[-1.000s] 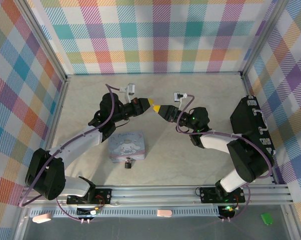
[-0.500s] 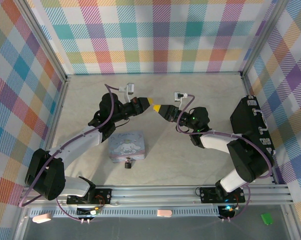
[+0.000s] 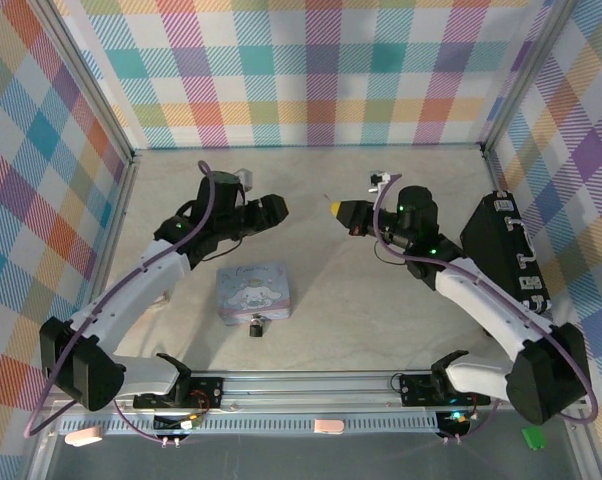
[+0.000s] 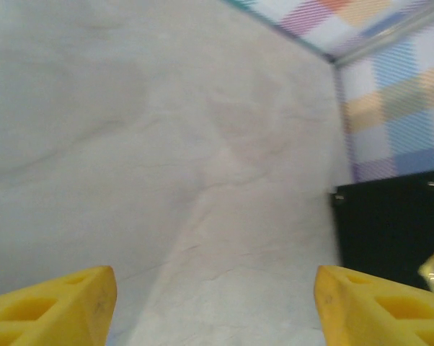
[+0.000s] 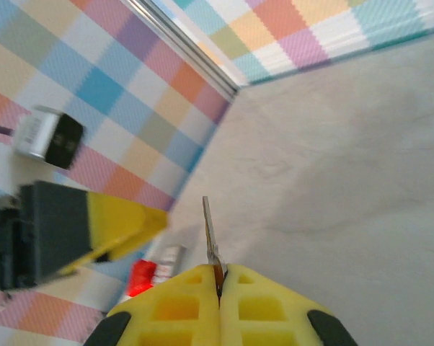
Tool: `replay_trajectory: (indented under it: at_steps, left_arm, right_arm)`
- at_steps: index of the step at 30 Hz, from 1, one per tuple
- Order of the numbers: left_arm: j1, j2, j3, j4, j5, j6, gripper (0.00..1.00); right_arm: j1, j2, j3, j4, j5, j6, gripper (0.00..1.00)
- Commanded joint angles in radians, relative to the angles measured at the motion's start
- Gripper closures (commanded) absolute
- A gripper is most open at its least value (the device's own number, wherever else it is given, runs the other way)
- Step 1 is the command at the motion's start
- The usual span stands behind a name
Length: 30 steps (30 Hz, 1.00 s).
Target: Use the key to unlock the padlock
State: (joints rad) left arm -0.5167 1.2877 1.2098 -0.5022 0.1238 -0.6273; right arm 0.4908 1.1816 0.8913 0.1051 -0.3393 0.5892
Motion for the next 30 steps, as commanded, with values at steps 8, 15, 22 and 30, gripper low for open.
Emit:
replay_trajectory:
  at_steps: [8, 15, 22, 30]
  left_arm:
    - [-0.163, -0.100, -0.070, -0.683, -0.286, -0.094, 0.26]
    - [-0.331, -0.164, -0.227, -0.760, -0.390, -0.259, 0.19]
    - [-0.336, -0.240, -0.399, -0.597, -0.335, -0.186, 0.08]
    - [-0.348, -0.072, -0.404, -0.508, -0.329, -0.139, 0.07]
  right_arm:
    - [0.002, -0.048, -0.056, -0.354, 0.043, -0.250, 1.00]
    - [0.003, -0.011, -0.061, -0.293, 0.004, -0.247, 1.00]
    - [0.002, 0.000, -0.076, -0.260, -0.007, -0.229, 1.00]
    - [0.002, -0.021, -0.088, -0.260, 0.001, -0.224, 1.00]
